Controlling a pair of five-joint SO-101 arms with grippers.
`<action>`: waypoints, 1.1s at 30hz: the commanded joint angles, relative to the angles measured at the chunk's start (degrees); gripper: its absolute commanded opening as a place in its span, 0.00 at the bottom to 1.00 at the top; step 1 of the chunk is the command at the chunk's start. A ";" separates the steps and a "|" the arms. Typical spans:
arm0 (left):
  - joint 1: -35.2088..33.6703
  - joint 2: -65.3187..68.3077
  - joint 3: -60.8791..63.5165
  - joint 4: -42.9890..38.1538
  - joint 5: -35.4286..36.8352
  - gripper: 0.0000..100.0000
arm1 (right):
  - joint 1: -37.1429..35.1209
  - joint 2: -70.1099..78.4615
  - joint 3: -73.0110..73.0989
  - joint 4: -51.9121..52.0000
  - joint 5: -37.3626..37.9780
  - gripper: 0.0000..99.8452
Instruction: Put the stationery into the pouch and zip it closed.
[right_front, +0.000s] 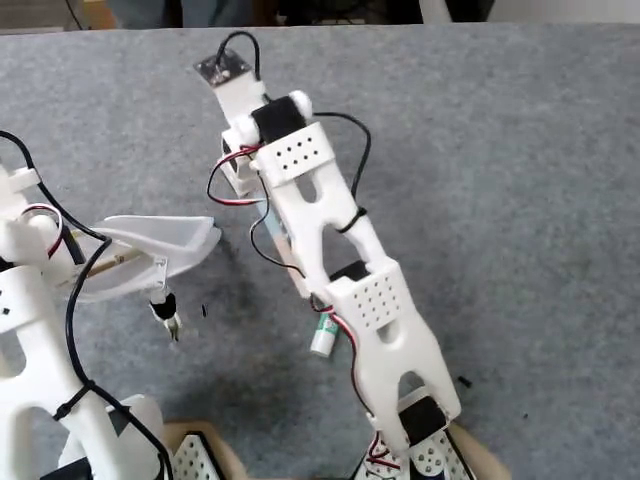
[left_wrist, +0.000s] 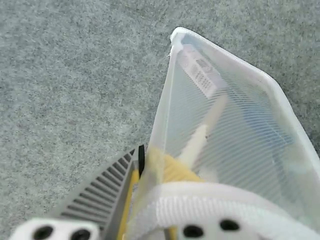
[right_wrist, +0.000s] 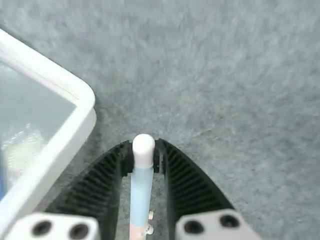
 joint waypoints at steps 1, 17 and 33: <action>-0.48 4.31 5.93 0.18 -0.18 0.03 | 0.18 -7.60 -2.86 0.53 0.44 0.01; 7.60 4.22 5.85 2.37 -3.16 0.03 | -5.45 -33.89 -2.51 0.53 0.44 0.01; 11.82 4.22 5.93 2.20 -2.81 0.03 | -18.02 -50.42 -2.95 -3.87 0.44 0.01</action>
